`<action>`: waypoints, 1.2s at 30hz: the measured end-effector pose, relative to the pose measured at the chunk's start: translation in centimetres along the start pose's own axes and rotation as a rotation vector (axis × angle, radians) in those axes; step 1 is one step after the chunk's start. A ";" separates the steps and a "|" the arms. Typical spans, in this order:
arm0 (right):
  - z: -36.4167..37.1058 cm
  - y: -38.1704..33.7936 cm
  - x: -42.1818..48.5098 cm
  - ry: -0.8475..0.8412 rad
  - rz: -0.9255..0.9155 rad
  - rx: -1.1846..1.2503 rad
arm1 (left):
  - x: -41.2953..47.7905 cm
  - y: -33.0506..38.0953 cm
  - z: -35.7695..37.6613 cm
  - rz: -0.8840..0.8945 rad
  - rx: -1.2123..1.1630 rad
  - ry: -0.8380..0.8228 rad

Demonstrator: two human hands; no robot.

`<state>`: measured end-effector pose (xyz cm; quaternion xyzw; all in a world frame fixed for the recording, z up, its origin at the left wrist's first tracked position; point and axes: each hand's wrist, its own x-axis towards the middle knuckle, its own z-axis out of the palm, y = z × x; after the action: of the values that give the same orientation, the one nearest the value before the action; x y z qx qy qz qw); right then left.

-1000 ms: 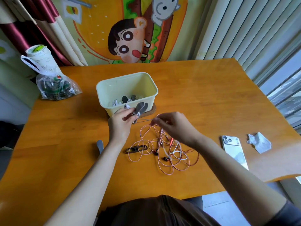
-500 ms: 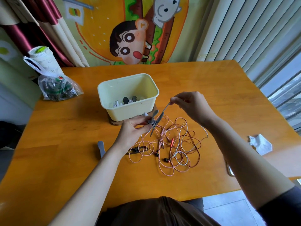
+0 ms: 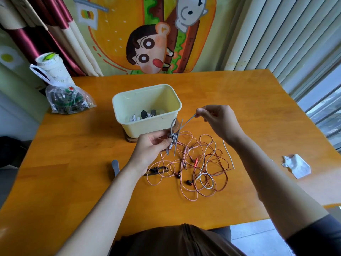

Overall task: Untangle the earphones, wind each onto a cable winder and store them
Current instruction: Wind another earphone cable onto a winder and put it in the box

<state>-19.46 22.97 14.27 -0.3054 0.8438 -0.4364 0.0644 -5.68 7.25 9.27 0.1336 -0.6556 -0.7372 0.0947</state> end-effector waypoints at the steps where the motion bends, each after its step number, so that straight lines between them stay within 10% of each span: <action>1: 0.0 -0.3 0.0 0.002 -0.015 -0.006 | 0.0 0.0 0.0 0.032 0.084 -0.012; 9: 0.5 0.3 0.0 -0.051 0.005 0.037 | -0.7 0.9 0.6 0.178 -0.047 -0.165; 21: 5.8 -0.2 -4.3 -0.239 0.271 0.451 | 1.7 1.7 1.9 0.018 -0.667 0.311; 27: 6.1 -1.4 -5.0 -0.223 0.155 0.206 | 2.2 -0.2 0.9 0.142 0.017 0.581; 31: 5.1 -1.7 -4.7 -0.278 -0.003 -0.062 | 1.9 -1.7 0.0 0.401 0.599 0.447; 36: 1.7 -1.9 -3.1 -0.297 -0.067 -0.229 | 1.4 -3.2 -1.5 0.405 0.764 0.187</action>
<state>-15.41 22.74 14.16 -0.3999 0.8585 -0.2895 0.1385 -6.44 5.77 5.87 0.0937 -0.8825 -0.3933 0.2401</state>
